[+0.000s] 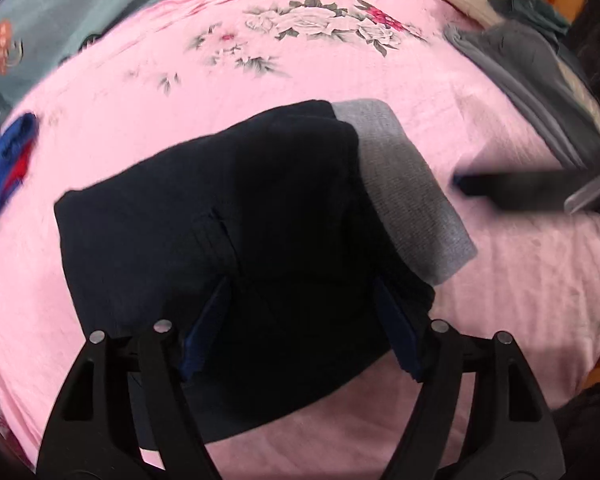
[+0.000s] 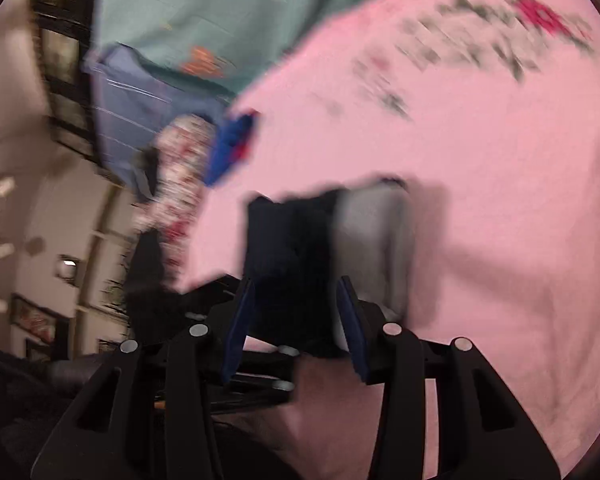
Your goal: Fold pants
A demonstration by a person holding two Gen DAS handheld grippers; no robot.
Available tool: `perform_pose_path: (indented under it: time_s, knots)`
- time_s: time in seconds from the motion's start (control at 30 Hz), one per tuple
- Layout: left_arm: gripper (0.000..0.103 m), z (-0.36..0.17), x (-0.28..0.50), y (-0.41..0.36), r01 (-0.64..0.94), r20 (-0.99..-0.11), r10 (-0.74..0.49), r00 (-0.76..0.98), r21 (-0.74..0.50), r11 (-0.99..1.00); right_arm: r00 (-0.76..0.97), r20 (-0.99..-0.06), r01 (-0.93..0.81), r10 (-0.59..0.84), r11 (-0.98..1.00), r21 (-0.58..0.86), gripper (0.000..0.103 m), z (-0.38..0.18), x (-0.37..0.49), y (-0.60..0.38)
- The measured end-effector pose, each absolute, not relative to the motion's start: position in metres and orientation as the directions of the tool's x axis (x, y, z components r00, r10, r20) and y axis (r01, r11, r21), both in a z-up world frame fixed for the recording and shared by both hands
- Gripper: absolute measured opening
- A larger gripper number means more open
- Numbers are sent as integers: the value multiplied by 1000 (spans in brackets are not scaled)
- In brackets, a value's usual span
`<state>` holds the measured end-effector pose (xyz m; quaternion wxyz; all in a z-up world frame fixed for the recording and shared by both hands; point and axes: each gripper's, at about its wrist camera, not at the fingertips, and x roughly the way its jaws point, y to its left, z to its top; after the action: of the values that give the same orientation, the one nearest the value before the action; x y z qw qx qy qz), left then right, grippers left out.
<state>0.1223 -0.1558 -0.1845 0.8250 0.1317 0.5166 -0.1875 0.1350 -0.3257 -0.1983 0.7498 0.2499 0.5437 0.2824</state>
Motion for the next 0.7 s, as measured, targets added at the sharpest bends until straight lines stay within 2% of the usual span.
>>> perform_pose_path:
  time_s: [0.03,0.13,0.2,0.27,0.43,0.53,0.63,0.7]
  knots:
    - [76,-183,123,-155,441,-902,-178,393,15,898,218,-721,-117,657,752,649,44,-213,135,-327]
    - [76,-170,126,-145,408,-905,-194,380,-24,913,242,-601,-94,762,634,767,44,-205,131,-344]
    - [77,-155,126,-140,376,-887,-197,417,-28,926,286,-564,-121,775,613,781,51,-192,132,-354]
    - [85,-142,127,-142,356,-867,-208,453,-38,934,341,-582,-144,739,653,744,59,-181,138,-361]
    - [95,-141,139,-159,346,-860,-207,467,-37,937,330,-583,-176,742,655,735,60,-176,160,-360]
    - [101,-171,147,-166,351,-912,-165,375,-26,936,314,-579,-220,752,651,726,61,-174,172,-353]
    - [101,-185,149,-156,303,-910,-211,358,-100,948,290,-603,-263,743,668,696,65,-176,183,-345]
    - [101,-185,151,-155,302,-912,-211,353,-103,948,261,-628,-302,733,680,668,67,-180,193,-335]
